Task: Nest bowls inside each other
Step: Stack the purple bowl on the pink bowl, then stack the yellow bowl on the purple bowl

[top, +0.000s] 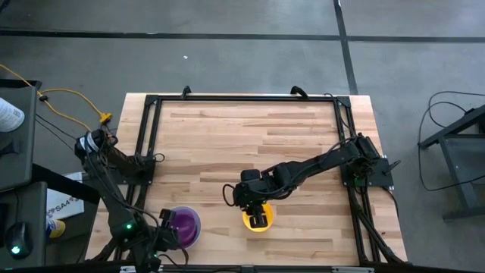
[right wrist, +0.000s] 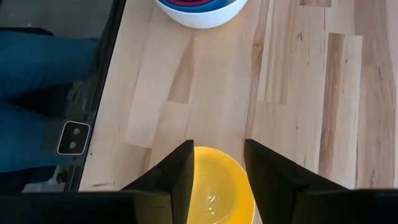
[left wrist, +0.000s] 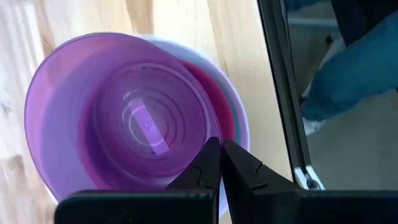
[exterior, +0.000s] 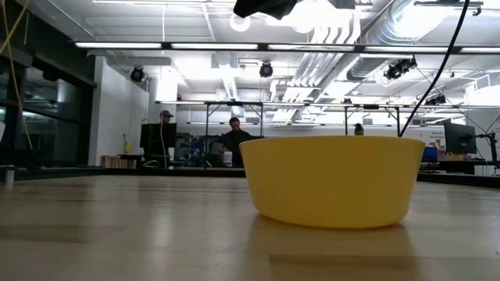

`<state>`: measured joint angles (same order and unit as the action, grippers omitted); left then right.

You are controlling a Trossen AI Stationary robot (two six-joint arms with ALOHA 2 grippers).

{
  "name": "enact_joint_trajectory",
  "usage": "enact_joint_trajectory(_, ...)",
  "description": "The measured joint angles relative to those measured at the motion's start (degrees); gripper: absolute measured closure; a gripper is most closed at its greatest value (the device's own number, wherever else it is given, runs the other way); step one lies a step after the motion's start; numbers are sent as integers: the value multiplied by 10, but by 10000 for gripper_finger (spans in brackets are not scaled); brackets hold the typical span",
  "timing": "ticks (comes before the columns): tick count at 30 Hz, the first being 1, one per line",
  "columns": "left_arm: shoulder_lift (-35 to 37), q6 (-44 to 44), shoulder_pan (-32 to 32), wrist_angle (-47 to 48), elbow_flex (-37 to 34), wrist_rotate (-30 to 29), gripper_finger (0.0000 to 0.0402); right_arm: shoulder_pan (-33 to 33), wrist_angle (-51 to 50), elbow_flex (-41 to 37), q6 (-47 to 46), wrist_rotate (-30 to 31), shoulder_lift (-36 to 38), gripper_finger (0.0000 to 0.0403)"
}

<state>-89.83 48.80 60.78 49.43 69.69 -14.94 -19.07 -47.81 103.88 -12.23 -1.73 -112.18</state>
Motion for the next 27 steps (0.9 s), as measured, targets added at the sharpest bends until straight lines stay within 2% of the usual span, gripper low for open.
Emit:
enact_joint_trajectory(4, -10, 18, 0, 0, 0, 25, 400, 0, 0, 0, 0, 0, 0, 269)
enact_joint_trajectory(10, -11, 84, -4, -3, 0, 24, 373, 0, 4, 0, 1, 0, 0, 269)
enact_joint_trajectory(27, -11, 80, -4, -30, 0, -5, 337, 0, 7, 0, 2, 0, 0, 269)
